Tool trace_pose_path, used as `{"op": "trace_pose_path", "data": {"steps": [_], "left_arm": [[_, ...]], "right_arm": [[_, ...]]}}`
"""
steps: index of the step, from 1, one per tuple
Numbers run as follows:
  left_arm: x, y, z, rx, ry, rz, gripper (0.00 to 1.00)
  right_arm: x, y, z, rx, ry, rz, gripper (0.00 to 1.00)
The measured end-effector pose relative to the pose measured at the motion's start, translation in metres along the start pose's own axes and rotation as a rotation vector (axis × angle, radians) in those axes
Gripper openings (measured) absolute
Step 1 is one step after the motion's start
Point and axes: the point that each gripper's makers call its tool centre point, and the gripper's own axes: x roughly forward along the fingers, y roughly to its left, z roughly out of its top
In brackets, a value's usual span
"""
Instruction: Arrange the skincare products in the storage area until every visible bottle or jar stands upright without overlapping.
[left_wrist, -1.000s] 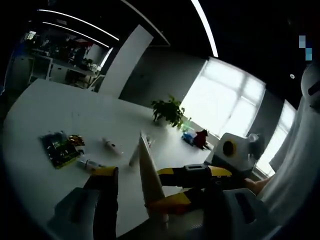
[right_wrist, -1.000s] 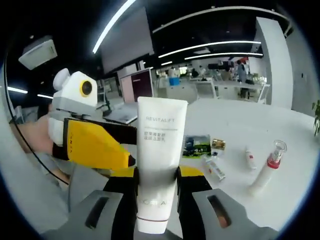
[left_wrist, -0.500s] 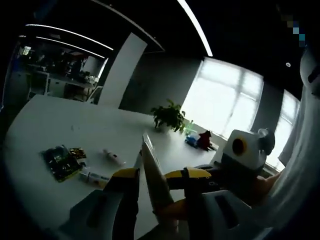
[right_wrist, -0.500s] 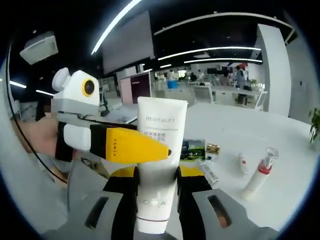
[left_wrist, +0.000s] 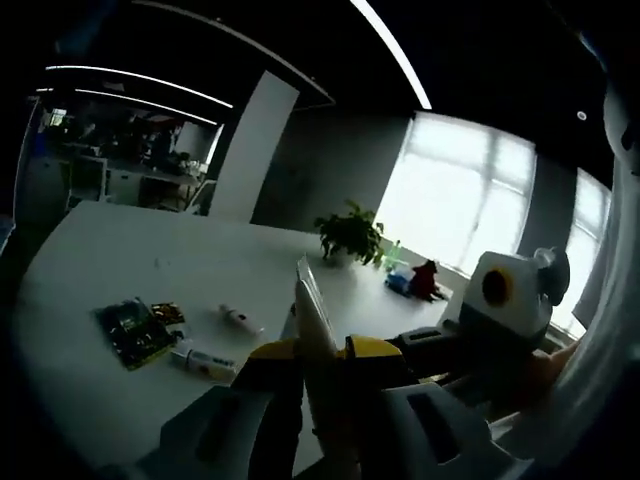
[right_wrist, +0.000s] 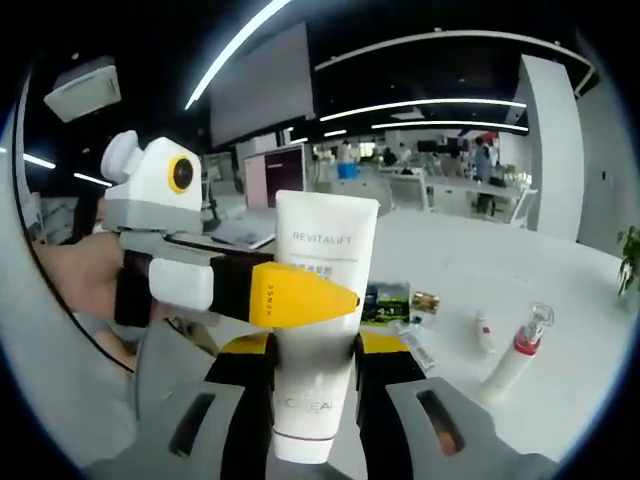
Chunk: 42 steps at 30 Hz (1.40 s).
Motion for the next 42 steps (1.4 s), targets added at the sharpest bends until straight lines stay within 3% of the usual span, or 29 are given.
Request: {"op": "trace_pose_path", "data": {"steps": [2,5,10,13,15,17,18,21,23,25,37,39,42], "left_arm": [[0.002,0.002,0.002,-0.025,0.004,-0.002,0.09],[0.003,0.002,0.005,-0.001,0.018,-0.025,0.08],[-0.005,-0.004,0.008,0.079,0.048,-0.099,0.07],[-0.015,-0.015,0.014,0.051,0.039,-0.196,0.07],[-0.023,-0.031,0.021,0.040,0.023,-0.302,0.07],[-0.030,-0.044,0.025,0.066,0.034,-0.378,0.07],[-0.034,-0.056,0.026,0.095,0.052,-0.446,0.07],[-0.040,-0.071,0.026,0.169,0.104,-0.521,0.07],[-0.040,-0.079,0.024,0.251,0.139,-0.551,0.07],[-0.036,-0.077,0.024,0.295,0.160,-0.528,0.07],[-0.029,-0.077,0.024,0.303,0.155,-0.519,0.10],[-0.026,-0.082,0.034,0.263,0.126,-0.539,0.13],[-0.025,-0.081,0.036,0.375,0.157,-0.537,0.11]], "right_arm": [[0.000,-0.002,0.002,0.004,-0.008,0.003,0.31],[0.001,-0.002,0.005,0.031,-0.028,0.030,0.31],[0.000,0.006,0.014,0.136,-0.085,0.197,0.30],[-0.003,0.016,0.016,0.088,-0.072,0.353,0.29],[-0.008,0.025,0.022,0.042,-0.082,0.455,0.30],[-0.015,0.035,0.032,0.025,-0.116,0.555,0.30],[-0.018,0.039,0.033,0.004,-0.115,0.596,0.29],[-0.025,0.051,0.039,-0.017,-0.103,0.696,0.31],[-0.026,0.053,0.039,-0.060,-0.107,0.713,0.32],[-0.029,0.058,0.039,-0.091,-0.114,0.739,0.21],[-0.031,0.051,0.038,-0.182,-0.106,0.687,0.16],[-0.030,0.048,0.035,-0.232,-0.094,0.666,0.16],[-0.033,0.042,0.034,-0.223,-0.090,0.657,0.15]]}}
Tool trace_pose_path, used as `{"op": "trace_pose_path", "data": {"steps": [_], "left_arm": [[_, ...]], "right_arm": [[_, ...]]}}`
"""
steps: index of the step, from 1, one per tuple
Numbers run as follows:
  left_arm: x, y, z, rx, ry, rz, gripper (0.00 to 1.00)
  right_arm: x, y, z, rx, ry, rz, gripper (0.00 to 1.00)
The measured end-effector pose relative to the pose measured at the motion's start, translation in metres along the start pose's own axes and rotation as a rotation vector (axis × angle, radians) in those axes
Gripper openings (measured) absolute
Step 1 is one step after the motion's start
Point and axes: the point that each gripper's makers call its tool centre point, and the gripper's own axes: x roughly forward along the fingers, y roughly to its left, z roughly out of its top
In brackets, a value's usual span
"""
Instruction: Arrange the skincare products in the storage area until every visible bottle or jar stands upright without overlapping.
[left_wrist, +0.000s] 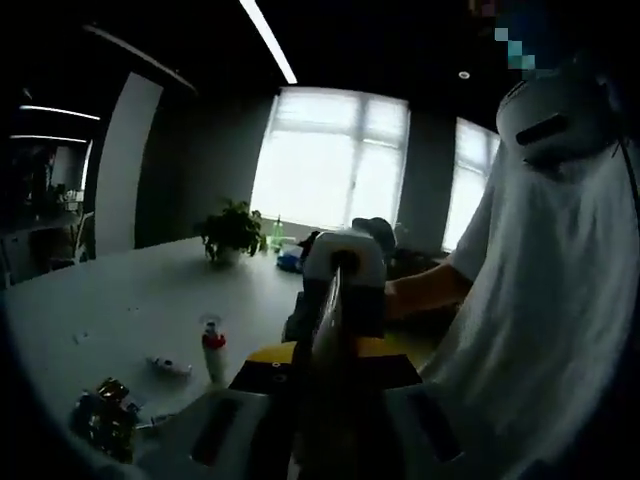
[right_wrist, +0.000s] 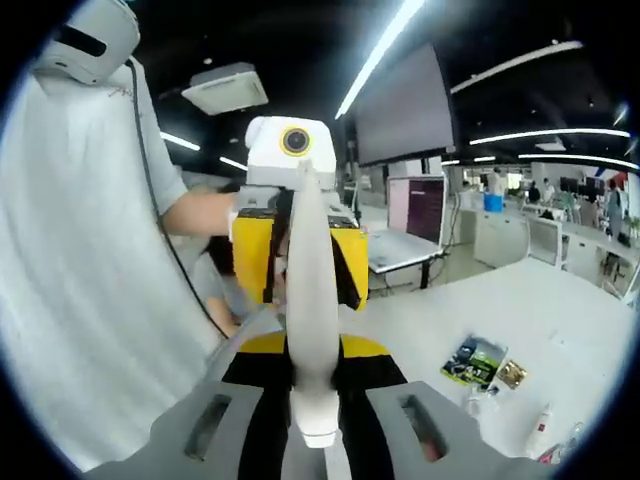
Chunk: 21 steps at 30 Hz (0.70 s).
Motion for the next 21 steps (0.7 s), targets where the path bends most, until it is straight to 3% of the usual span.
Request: {"op": "trace_pose_path", "data": {"steps": [6,14,21], "left_arm": [[0.010,0.003,-0.012,0.146,0.173,0.005,0.11],[0.023,-0.002,-0.040,0.223,0.445,-0.054,0.11],[0.032,0.008,-0.057,0.219,0.557,-0.052,0.09]], "right_arm": [[-0.007,-0.009,-0.012,-0.029,0.044,-0.032,0.15],[-0.008,-0.010,-0.034,-0.068,0.126,-0.045,0.15],[-0.012,-0.021,-0.054,-0.049,0.162,-0.075,0.16]]}}
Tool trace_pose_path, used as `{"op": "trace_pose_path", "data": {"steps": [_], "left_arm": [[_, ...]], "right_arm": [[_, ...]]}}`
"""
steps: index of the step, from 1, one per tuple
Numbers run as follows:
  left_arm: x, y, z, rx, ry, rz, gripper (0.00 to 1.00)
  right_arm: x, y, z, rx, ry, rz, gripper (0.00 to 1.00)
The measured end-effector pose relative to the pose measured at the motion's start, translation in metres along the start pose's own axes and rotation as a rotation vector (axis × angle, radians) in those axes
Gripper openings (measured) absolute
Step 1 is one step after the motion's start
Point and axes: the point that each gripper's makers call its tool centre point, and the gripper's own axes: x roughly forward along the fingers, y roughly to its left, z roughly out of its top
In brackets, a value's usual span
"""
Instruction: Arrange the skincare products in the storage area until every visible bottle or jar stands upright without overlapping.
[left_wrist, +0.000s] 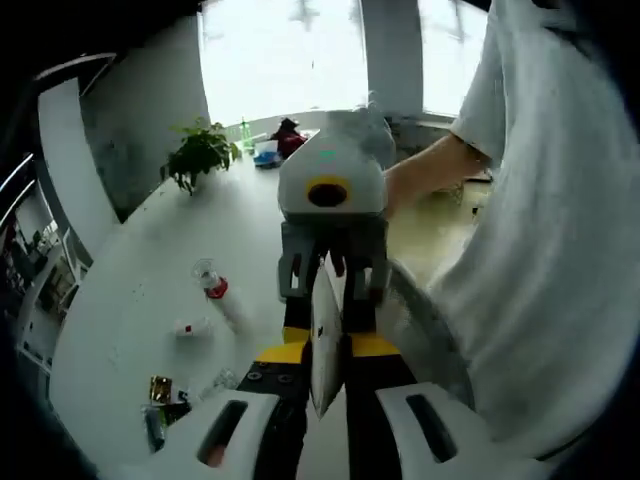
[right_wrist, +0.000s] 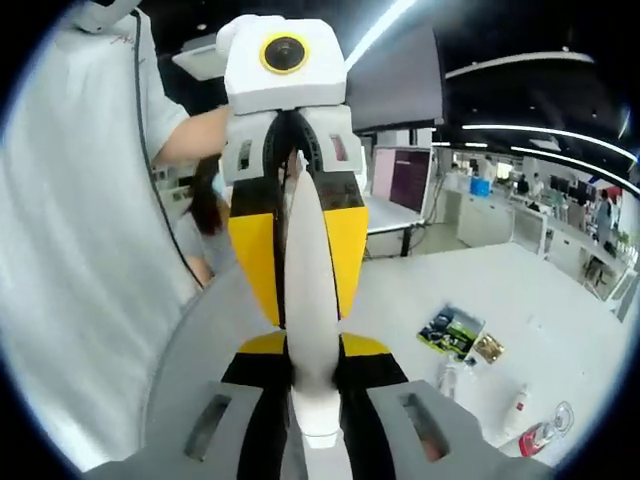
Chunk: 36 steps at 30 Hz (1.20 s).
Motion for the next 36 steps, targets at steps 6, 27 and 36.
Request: {"op": "trace_pose_path", "data": {"steps": [6,27,36], "left_arm": [[0.011,0.004,-0.012,0.055,0.069,-0.024,0.08],[0.046,0.032,-0.028,0.098,0.117,-0.078,0.07],[0.062,0.055,-0.033,0.064,0.109,-0.076,0.07]], "right_arm": [[0.000,-0.002,-0.014,0.031,0.023,-0.008,0.17],[-0.003,-0.040,-0.054,0.181,0.087,-0.228,0.23],[-0.010,-0.062,-0.081,0.304,0.091,-0.400,0.26]]}}
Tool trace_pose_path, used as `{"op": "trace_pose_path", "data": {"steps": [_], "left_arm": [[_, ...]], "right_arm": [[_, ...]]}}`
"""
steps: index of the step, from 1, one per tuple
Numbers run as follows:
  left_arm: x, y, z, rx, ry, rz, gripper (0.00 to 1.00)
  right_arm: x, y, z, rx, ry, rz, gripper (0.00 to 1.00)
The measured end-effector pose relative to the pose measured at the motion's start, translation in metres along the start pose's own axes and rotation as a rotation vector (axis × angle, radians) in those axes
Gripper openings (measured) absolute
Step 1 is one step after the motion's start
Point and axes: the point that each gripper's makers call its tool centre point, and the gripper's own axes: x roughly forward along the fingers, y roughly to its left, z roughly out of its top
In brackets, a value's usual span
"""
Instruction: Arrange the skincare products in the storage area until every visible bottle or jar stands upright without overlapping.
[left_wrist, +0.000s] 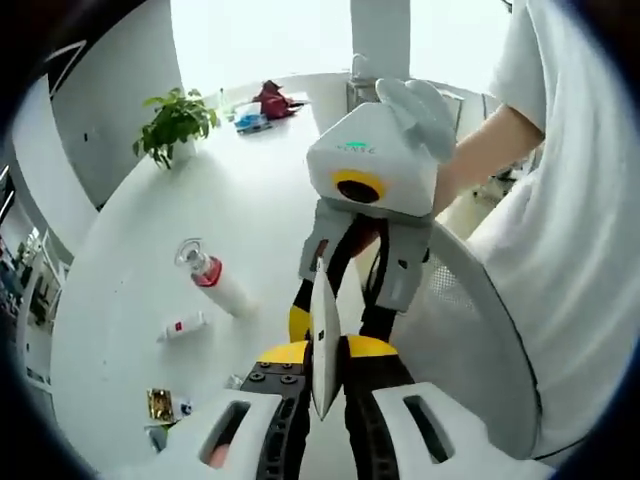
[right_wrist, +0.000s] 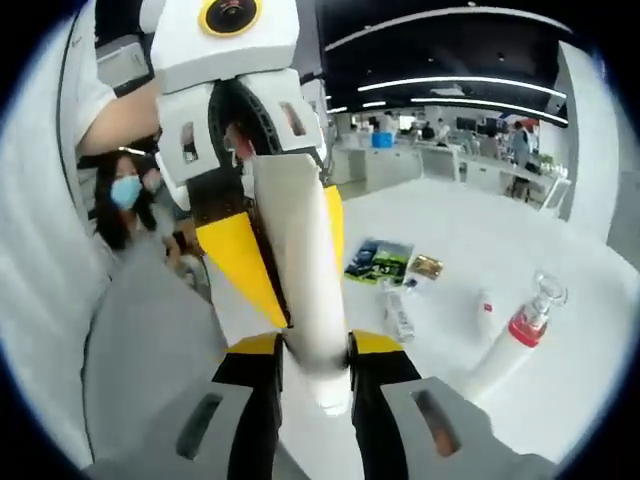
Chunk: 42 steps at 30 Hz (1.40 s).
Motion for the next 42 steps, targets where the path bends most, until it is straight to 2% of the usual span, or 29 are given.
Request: {"op": "trace_pose_path", "data": {"steps": [5,7,15,21,28,35,42], "left_arm": [[0.007,0.010,-0.002,0.009,0.005,-0.004,0.07],[0.010,0.013,-0.003,0.008,0.005,-0.009,0.07],[0.022,0.027,-0.003,0.009,0.007,-0.012,0.07],[0.031,0.046,-0.003,-0.005,-0.004,0.008,0.07],[0.036,0.065,-0.001,-0.011,-0.016,0.048,0.07],[0.042,0.082,-0.002,-0.026,-0.027,0.070,0.07],[0.045,0.094,0.000,-0.047,-0.049,0.081,0.07]], "right_arm": [[-0.003,-0.020,-0.006,0.080,-0.018,-0.097,0.33],[-0.005,-0.029,-0.015,0.124,-0.006,-0.138,0.36],[-0.013,-0.040,-0.028,0.179,-0.005,-0.182,0.38],[-0.021,-0.049,-0.035,0.220,-0.003,-0.236,0.43],[-0.025,-0.052,-0.047,0.231,0.030,-0.279,0.49],[-0.028,-0.049,-0.055,0.235,0.051,-0.289,0.51],[-0.029,-0.052,-0.051,0.231,0.027,-0.316,0.59]]}}
